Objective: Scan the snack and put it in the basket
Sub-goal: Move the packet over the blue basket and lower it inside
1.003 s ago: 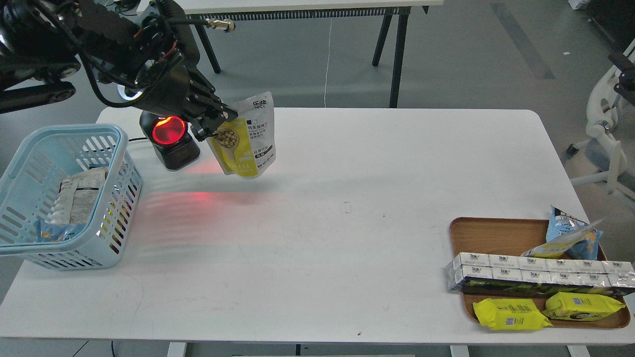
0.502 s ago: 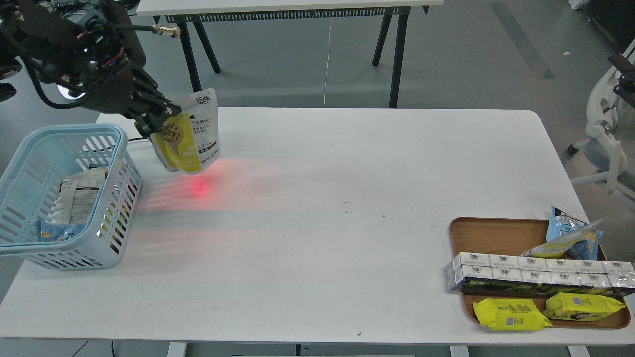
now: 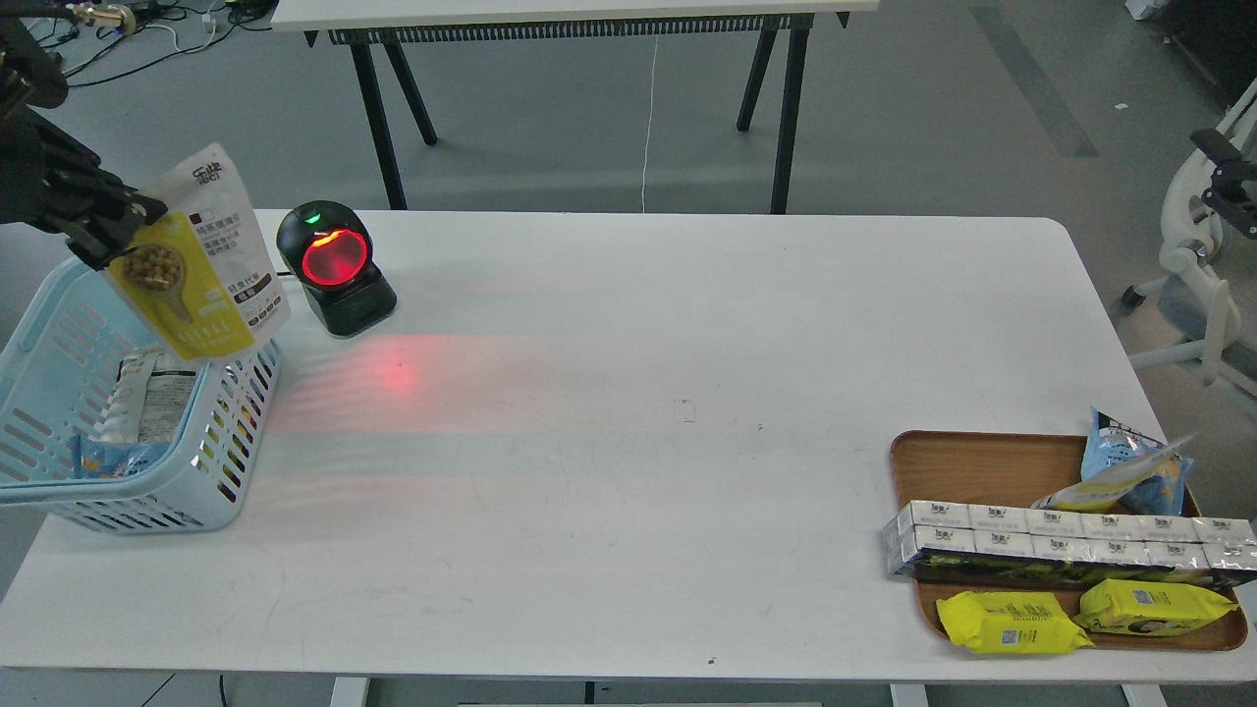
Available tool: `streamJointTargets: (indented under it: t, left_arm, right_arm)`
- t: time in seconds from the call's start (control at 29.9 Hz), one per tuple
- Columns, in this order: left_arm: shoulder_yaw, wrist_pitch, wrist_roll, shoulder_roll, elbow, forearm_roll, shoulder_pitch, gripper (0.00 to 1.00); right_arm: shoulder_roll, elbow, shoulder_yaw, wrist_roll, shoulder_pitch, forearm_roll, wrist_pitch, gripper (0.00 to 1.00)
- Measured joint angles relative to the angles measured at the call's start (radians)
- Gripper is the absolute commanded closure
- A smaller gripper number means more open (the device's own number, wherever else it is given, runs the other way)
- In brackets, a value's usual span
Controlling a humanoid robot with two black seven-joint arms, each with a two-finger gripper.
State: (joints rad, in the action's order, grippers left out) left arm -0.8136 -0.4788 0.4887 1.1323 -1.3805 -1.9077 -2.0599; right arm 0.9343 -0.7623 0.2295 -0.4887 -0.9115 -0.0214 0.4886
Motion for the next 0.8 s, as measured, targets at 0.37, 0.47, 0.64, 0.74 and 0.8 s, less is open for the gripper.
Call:
streamJointTargets:
  t: [0.37,0.47,0.64,0.74,0.8]
  left_arm:
    - [0.032,-0.010,0.000,0.114,-0.008,-0.077,-0.042,1.00]
    - [0.034,-0.010,0.000,0.118,-0.008,-0.115,-0.042,1.00]
    - [0.033,-0.010,0.000,0.135,-0.008,-0.148,-0.010,1.00]
    - [0.033,-0.010,0.000,0.150,-0.004,-0.156,0.028,1.00]
    - [0.033,-0.010,0.000,0.156,0.000,-0.159,0.048,1.00]
  right_arm:
    - [-0.027,0.000,0.002,0.000,0.002,0.001,0.000,0.00]
    - [-0.030,0.000,0.002,0.000,0.002,0.001,0.000,0.00]
    - [-0.031,0.000,0.002,0.000,0.002,0.001,0.000,0.00]
    - [-0.032,0.000,0.001,0.000,0.002,0.001,0.000,0.00]
    - [-0.032,0.000,0.001,0.000,0.003,0.001,0.000,0.00]
